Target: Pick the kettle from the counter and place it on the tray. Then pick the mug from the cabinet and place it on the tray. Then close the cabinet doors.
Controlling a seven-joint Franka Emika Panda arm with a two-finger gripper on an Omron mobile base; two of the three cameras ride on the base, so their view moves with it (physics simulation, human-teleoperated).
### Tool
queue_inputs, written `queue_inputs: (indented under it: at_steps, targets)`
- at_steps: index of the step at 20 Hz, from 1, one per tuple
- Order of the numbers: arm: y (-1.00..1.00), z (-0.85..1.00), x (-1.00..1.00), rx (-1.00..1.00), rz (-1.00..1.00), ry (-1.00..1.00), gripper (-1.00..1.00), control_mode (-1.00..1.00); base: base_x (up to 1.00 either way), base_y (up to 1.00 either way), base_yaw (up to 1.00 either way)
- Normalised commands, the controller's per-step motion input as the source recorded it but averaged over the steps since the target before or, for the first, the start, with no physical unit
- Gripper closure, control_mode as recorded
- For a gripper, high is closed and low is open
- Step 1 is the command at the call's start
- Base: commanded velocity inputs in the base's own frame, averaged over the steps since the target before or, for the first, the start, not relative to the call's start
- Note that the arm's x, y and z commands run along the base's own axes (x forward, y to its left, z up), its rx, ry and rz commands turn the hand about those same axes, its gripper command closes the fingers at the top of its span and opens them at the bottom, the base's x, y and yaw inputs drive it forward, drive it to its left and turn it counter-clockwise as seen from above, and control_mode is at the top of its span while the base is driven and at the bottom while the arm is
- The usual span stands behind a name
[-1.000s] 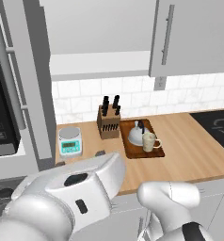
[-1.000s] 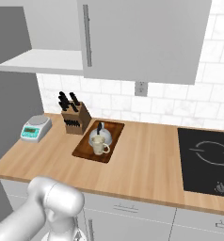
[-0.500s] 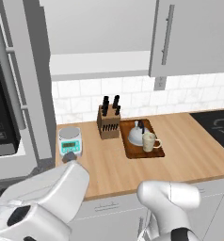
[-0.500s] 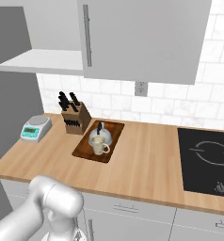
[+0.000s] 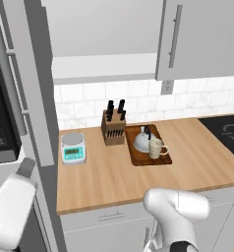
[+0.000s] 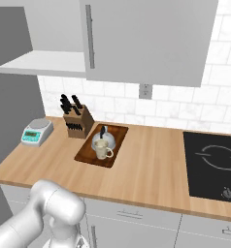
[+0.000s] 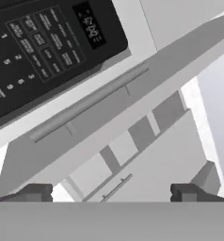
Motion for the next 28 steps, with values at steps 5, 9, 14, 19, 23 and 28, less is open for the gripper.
queue_inputs:
  at_steps: [5, 9, 14, 19, 23, 28]
  targets:
    - [0.31, 0.04, 0.19, -0.25, -0.07, 0.0, -1.0, -1.0, 0.0, 0.0, 0.0]
    - [0.13, 0.04, 0.73, -0.19, -0.11, 0.11, -1.0, -1.0, 0.0, 0.0, 0.0]
    - [0.25, 0.0, 0.59, -0.2, -0.09, 0.07, -1.0, -1.0, 0.0, 0.0, 0.0]
    - [0.14, -0.01, 0.59, -0.19, -0.06, 0.09, -1.0, -1.0, 0.0, 0.0, 0.0]
    - [-0.04, -0.1, 0.69, -0.12, 0.0, 0.07, -1.0, -1.0, 0.0, 0.0, 0.0]
    - [-0.26, -0.2, 0.4, -0.06, 0.0, 0.01, -1.0, -1.0, 0.0, 0.0, 0.0]
